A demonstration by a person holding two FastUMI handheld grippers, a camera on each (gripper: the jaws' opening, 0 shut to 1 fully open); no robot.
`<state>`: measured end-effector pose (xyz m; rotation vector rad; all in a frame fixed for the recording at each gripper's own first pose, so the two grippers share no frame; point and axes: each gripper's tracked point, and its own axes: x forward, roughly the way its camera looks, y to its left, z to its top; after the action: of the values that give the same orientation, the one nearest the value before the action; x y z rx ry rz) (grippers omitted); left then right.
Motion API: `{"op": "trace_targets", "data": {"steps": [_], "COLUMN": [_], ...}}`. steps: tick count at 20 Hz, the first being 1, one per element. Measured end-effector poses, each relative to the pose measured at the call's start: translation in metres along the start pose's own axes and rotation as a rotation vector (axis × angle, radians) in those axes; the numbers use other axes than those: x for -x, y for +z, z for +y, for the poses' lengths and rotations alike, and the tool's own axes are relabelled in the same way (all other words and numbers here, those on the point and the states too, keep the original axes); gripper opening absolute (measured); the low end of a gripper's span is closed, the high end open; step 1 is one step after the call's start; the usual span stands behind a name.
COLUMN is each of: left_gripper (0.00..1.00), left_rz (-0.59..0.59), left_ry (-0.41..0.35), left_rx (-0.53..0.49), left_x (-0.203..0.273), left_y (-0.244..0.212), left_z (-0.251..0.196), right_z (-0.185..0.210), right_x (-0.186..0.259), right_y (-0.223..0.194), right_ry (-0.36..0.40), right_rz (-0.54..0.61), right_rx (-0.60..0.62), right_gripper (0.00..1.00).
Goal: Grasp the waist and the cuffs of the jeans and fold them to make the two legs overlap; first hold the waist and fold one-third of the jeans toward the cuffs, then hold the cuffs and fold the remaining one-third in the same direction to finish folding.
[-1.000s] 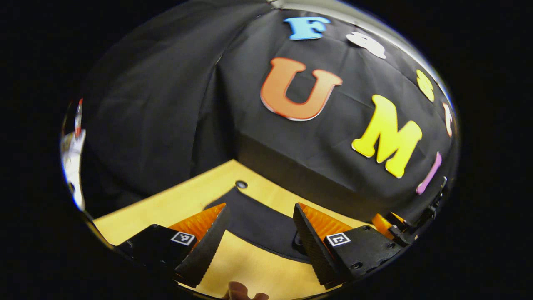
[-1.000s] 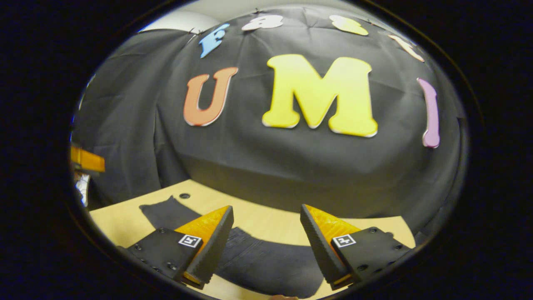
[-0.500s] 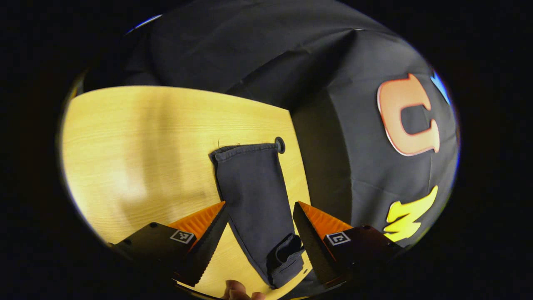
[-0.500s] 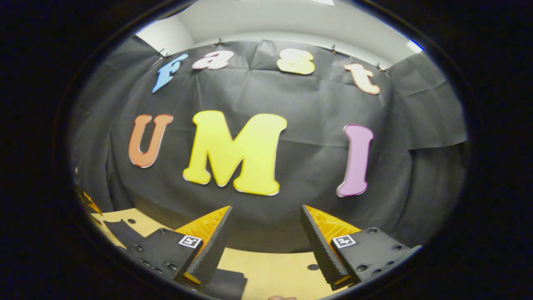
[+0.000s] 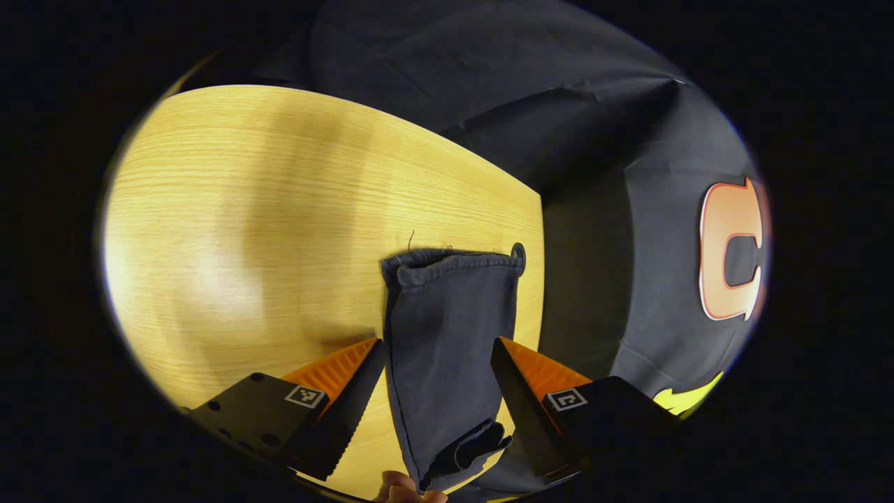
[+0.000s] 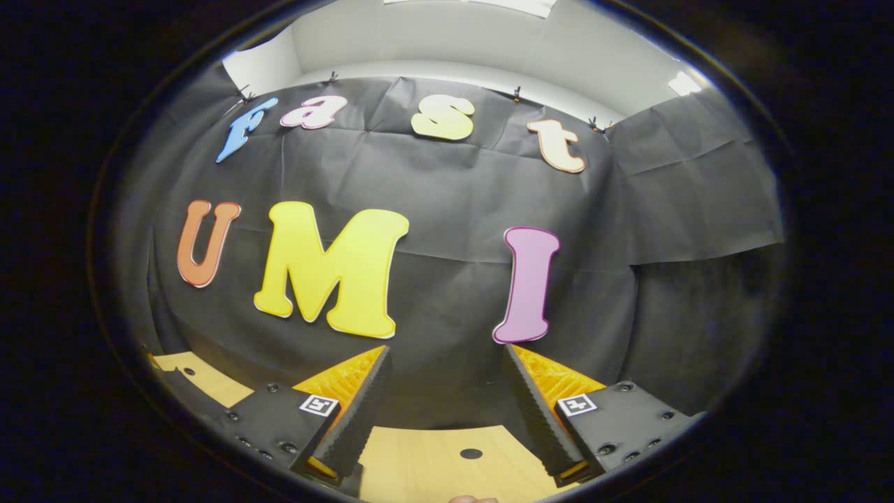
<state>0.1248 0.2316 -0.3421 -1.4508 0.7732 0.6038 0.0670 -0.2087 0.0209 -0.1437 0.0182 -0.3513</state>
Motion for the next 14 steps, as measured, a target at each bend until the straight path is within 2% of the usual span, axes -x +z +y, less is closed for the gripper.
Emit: {"op": "trace_targets", "data": {"steps": [3, 10, 11, 13, 14], "left_gripper": [0.99, 0.98, 0.97, 0.51, 0.28], "left_rz": [-0.015, -0.037, -0.03, -0.031, -0.039], "left_ry": [-0.009, -0.072, -0.058, 0.037, 0.008], "left_rx": [0.041, 0.058, 0.051, 0.055, 0.082], "left_x": [-0.008, -0.026, -0.031, -0.039, -0.037], "left_y": [0.006, 0.019, 0.016, 0.016, 0.013], "left_z": [-0.004, -0.02, -0.014, 0.01, 0.005], "right_z": [-0.009, -0.011, -0.011, -0.013, -0.014], "right_x": [-0.002, -0.005, -0.005, -0.007, -0.008], "right_y": [-0.004, -0.01, -0.01, -0.012, -0.014], "right_ry": [-0.013, -0.017, -0.015, -0.015, -0.017], "right_rz": [0.009, 0.032, 0.035, 0.043, 0.045], "right_rx": [-0.011, -0.009, -0.011, -0.009, -0.006], "right_gripper": [0.98, 0.97, 0.97, 0.97, 0.97]}}
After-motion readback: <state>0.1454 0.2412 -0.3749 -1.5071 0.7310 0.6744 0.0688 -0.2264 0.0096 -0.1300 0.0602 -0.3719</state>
